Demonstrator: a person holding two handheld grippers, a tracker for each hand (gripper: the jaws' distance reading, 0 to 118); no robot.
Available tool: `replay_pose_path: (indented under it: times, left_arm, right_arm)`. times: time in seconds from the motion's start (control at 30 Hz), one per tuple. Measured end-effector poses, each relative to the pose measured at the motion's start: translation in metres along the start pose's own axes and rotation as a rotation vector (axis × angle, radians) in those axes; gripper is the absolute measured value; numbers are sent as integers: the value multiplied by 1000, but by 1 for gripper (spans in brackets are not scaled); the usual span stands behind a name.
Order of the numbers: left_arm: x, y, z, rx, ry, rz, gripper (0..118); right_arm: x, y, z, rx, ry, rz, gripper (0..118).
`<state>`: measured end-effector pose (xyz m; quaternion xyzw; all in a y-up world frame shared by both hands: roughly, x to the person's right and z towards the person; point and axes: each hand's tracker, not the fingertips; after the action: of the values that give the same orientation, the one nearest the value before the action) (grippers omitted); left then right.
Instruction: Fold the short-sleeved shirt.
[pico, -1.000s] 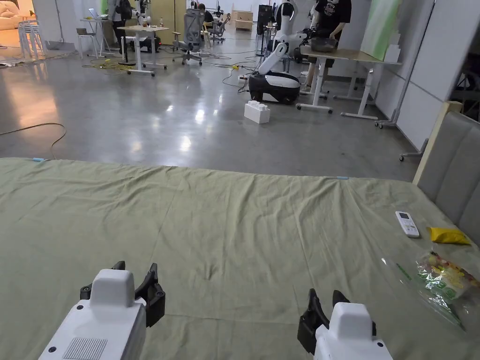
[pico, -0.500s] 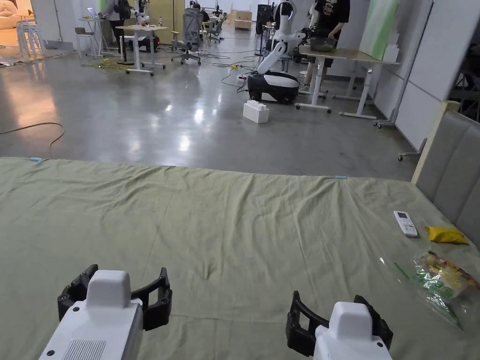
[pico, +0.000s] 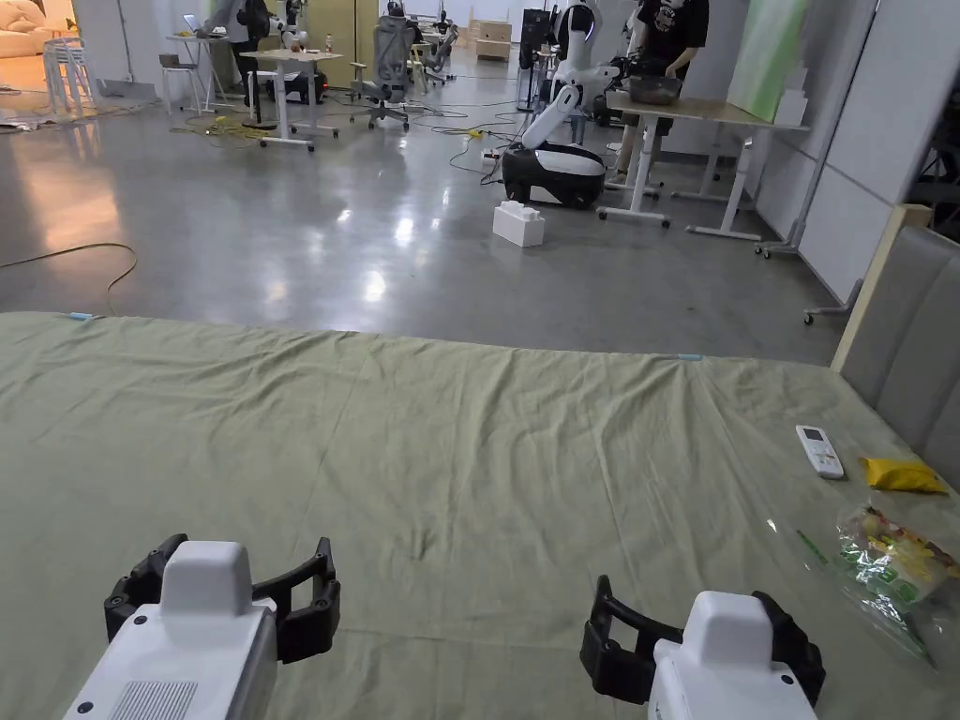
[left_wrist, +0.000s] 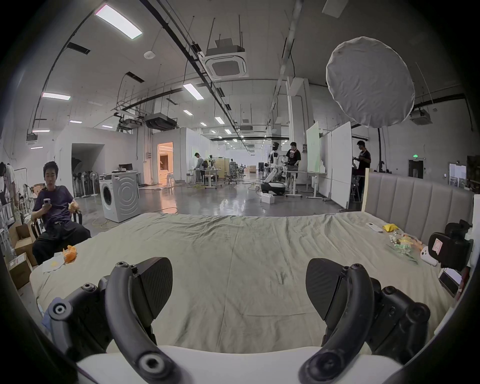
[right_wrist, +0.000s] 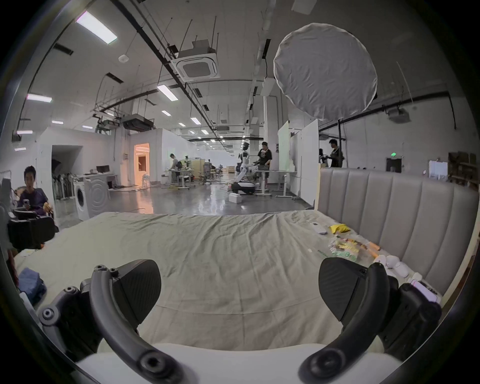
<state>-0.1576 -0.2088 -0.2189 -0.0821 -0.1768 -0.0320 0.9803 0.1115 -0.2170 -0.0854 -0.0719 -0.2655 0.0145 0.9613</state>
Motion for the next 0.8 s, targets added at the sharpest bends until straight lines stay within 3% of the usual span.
replay_pose_path:
  times: [0.07,0.17,0.33,0.53,0.8]
  left_arm:
    - [-2,1,-1,3,-3,16,105]
    - [-3,1,-1,2,-6,34,105]
    - [-2,-2,-1,15,8,-4,113]
    - [-1,-2,-2,6,22,-17,113]
    - [-2,0,0,6,-2,-22,113]
  right_arm:
    - [2,2,-3,-5,4,-7,118]
    - [3,3,-6,-56,-4,-90,118]
    - [1,8,-9,-80,-24,-111,118]
    - [1,17,-8,-118,63,-193,118]
    - [-4,25,-15,-208,36,-255,118]
